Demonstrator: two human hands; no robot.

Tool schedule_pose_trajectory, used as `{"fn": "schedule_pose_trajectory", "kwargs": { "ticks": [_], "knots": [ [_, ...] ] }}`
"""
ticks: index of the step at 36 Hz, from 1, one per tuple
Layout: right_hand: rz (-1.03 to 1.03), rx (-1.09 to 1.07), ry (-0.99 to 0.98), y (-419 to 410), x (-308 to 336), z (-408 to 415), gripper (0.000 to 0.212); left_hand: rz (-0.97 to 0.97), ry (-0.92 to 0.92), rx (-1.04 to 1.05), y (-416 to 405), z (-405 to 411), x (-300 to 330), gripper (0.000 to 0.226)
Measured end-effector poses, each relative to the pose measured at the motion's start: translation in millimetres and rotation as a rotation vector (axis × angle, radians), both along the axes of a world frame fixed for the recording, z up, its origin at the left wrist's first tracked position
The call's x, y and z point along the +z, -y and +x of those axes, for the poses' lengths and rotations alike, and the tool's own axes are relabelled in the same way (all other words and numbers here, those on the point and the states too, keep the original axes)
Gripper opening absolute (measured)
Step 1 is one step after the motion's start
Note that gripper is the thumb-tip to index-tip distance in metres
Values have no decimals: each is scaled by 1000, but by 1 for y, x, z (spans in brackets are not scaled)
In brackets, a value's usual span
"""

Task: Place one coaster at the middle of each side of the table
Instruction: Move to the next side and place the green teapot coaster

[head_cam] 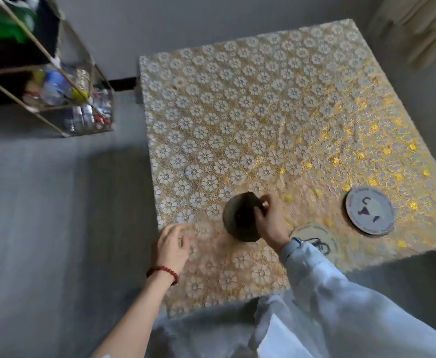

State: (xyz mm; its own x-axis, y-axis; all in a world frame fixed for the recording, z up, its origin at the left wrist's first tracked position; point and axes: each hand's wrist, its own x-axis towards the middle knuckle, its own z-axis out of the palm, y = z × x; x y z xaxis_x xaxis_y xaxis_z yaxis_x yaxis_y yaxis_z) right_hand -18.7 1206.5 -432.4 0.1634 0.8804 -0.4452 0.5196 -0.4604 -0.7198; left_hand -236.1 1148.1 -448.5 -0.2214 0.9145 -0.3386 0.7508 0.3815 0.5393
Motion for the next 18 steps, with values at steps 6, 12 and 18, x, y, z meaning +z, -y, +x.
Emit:
{"fn": "schedule_pose_trajectory", "kwargs": {
  "ticks": [6,12,18],
  "knots": [
    [176,-287,243,14,13,-61,28,34,44,-148,-2,-100,7,27],
    [336,-222,182,19,50,-170,29,-18,26,-315,-24,-188,19,29],
    [251,-281,-59,-1,65,-215,27,3,60,-421,-74,-220,33,30]
  ]
}}
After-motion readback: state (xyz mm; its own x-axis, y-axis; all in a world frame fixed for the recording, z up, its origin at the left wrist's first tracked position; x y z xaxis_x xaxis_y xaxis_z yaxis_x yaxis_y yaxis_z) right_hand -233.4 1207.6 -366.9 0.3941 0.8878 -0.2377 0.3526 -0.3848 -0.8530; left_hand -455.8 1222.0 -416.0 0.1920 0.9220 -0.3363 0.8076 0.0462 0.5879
